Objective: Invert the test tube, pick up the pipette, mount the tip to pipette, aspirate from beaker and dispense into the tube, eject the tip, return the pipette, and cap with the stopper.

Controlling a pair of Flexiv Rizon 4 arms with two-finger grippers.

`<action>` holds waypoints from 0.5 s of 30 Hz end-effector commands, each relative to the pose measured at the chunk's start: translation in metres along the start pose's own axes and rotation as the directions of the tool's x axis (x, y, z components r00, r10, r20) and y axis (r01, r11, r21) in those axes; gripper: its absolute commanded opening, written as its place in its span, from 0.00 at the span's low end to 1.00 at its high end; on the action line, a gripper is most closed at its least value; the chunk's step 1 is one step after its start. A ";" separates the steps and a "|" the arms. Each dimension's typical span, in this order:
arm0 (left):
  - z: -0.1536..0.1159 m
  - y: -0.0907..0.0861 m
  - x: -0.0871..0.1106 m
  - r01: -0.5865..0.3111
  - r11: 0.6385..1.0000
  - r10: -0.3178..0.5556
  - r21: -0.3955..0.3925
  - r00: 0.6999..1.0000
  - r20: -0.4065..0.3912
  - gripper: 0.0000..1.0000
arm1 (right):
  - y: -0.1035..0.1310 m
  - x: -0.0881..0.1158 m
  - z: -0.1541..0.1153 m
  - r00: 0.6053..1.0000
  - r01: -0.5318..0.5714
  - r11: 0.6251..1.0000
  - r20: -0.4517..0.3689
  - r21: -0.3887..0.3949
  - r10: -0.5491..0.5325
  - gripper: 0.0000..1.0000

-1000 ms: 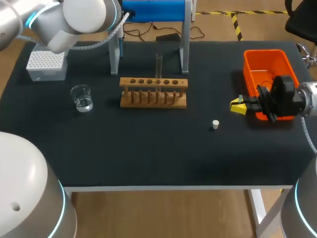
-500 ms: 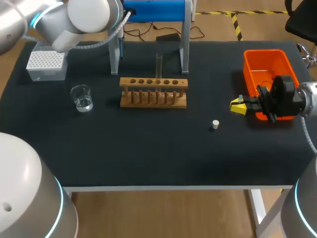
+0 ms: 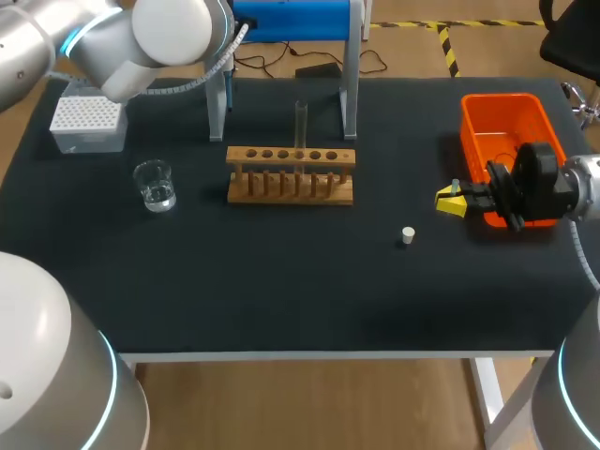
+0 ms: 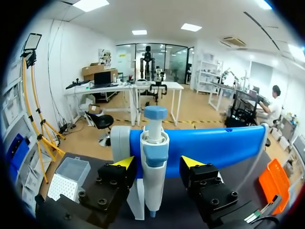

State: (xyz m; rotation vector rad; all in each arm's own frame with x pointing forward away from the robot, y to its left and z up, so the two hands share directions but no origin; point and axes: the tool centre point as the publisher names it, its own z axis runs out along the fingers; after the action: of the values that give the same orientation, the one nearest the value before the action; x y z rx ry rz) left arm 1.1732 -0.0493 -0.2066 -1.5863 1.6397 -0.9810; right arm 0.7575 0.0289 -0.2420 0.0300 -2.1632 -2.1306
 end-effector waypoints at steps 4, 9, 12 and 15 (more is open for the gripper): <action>0.003 0.000 -0.001 0.004 1.000 -0.004 0.003 1.000 0.009 0.55 | -0.001 0.000 -0.001 1.000 0.001 1.000 -0.002 -0.001 -0.001 0.00; 0.004 0.001 -0.002 0.007 1.000 -0.007 0.000 1.000 0.013 0.57 | -0.001 0.000 -0.001 1.000 0.001 1.000 -0.002 -0.001 -0.001 0.00; 0.005 0.001 -0.002 0.009 1.000 -0.009 0.000 1.000 0.016 0.57 | -0.001 0.000 -0.001 1.000 0.001 1.000 -0.002 -0.001 -0.001 0.00; 0.006 0.001 -0.002 0.011 1.000 -0.011 0.000 1.000 0.017 0.56 | -0.001 0.000 -0.001 1.000 0.001 1.000 -0.002 -0.001 -0.001 0.00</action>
State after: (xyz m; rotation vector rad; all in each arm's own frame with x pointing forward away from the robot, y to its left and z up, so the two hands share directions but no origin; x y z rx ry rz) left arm 1.1755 -0.0465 -0.2094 -1.5970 1.6253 -0.9723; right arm 0.7575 0.0289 -0.2420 0.0300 -2.1632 -2.1306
